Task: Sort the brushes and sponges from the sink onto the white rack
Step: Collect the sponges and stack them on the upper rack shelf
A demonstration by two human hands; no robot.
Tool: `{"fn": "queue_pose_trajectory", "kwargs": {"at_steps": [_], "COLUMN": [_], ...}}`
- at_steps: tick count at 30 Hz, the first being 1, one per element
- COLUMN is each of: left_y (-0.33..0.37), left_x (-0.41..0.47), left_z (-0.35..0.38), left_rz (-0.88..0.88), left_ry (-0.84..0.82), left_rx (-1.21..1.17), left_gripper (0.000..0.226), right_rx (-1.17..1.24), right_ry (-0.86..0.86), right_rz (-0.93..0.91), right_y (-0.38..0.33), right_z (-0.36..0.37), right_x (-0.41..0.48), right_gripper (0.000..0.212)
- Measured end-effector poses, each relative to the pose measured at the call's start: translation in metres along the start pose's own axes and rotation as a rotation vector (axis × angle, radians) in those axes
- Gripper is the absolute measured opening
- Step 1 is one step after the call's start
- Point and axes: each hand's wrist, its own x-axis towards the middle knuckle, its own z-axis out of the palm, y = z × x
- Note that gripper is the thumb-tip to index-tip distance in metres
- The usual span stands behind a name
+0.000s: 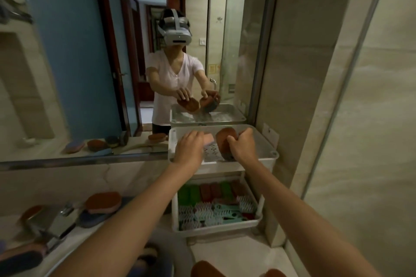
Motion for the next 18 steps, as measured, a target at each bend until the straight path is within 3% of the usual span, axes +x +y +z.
{"fn": "queue_pose_trajectory", "kwargs": {"at_steps": [3, 7, 12, 15, 18], "left_y": [-0.007, -0.008, -0.03, -0.037, -0.039], "left_x": [0.008, 0.018, 0.029, 0.036, 0.039], "left_z": [0.008, 0.001, -0.003, -0.009, -0.002], "left_rz": [-0.005, 0.018, 0.061, 0.101, 0.071], "left_ry": [-0.132, -0.361, -0.639, -0.648, -0.567], "left_rx": [0.049, -0.151, -0.155, -0.042, 0.015], "left_gripper": [0.035, 0.026, 0.043, 0.054, 0.055], "right_rx": [-0.12, -0.294, -0.307, -0.368, -0.417], "right_ry": [-0.094, -0.215, -0.258, -0.416, -0.456], "right_rz": [0.088, 0.094, -0.045, -0.105, -0.144], "right_y": [0.003, 0.007, 0.01, 0.009, 0.01], "right_z": [0.012, 0.016, 0.001, -0.006, -0.002], "right_x": [0.012, 0.023, 0.024, 0.023, 0.025], "right_gripper": [0.048, 0.052, 0.053, 0.038, 0.043]}}
